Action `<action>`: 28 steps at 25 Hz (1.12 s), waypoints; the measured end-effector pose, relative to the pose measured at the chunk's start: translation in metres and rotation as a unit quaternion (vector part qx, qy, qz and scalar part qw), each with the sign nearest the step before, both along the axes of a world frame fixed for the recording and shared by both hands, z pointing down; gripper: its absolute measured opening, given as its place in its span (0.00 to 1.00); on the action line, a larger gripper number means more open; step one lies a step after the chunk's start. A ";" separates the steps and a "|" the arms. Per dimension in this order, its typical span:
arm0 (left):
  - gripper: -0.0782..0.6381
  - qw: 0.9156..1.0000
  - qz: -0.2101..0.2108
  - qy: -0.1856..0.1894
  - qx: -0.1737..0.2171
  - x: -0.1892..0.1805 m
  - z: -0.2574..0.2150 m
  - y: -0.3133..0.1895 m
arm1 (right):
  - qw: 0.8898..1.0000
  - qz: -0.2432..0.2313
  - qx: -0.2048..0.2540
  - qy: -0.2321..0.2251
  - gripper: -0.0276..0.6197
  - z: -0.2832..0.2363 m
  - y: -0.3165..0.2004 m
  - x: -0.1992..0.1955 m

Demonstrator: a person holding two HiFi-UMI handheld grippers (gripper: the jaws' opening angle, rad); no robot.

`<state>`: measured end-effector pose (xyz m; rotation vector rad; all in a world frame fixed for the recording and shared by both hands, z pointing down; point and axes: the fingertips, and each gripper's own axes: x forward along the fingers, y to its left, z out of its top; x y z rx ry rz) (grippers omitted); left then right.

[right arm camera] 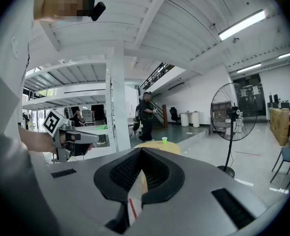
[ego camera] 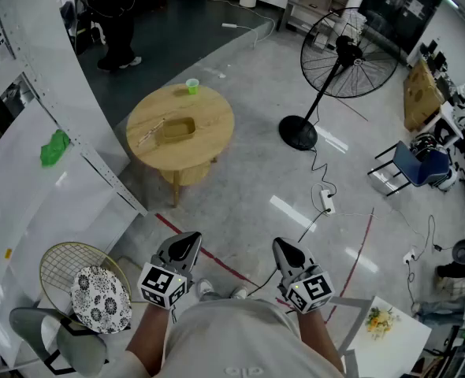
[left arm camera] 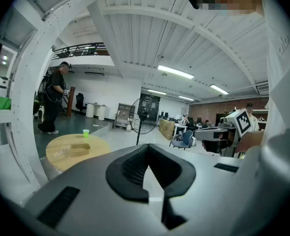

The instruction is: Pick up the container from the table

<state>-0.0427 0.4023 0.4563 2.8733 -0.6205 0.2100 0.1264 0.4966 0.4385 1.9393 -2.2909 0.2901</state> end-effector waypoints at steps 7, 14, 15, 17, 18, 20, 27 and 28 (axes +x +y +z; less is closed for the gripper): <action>0.13 0.999 -0.035 0.000 -0.013 -0.051 0.009 -0.032 | 0.999 -0.035 -0.009 0.013 0.08 0.003 -0.049 -0.045; 0.13 0.997 -0.080 -0.003 -0.012 -0.104 0.014 -0.066 | 0.997 -0.073 -0.003 0.014 0.08 0.007 -0.105 -0.078; 0.13 0.996 -0.088 -0.005 -0.012 -0.110 0.017 -0.071 | 0.997 -0.076 -0.003 0.007 0.08 0.010 -0.114 -0.081; 0.13 0.994 -0.106 -0.006 -0.016 -0.123 0.022 -0.083 | 0.996 -0.084 -0.007 -0.004 0.08 0.016 -0.134 -0.088; 0.13 0.993 -0.115 -0.006 -0.017 -0.129 0.025 -0.089 | 0.996 -0.089 -0.009 -0.008 0.08 0.020 -0.145 -0.091; 0.13 0.991 -0.131 -0.009 -0.020 -0.138 0.032 -0.103 | 0.995 -0.098 -0.013 -0.013 0.08 0.028 -0.168 -0.097; 0.13 0.983 -0.180 -0.027 -0.029 -0.133 0.042 -0.175 | 0.990 -0.140 -0.018 -0.016 0.08 0.038 -0.271 -0.075; 0.13 0.981 -0.188 -0.030 -0.032 -0.128 0.043 -0.189 | 0.989 -0.146 -0.021 -0.019 0.08 0.040 -0.287 -0.069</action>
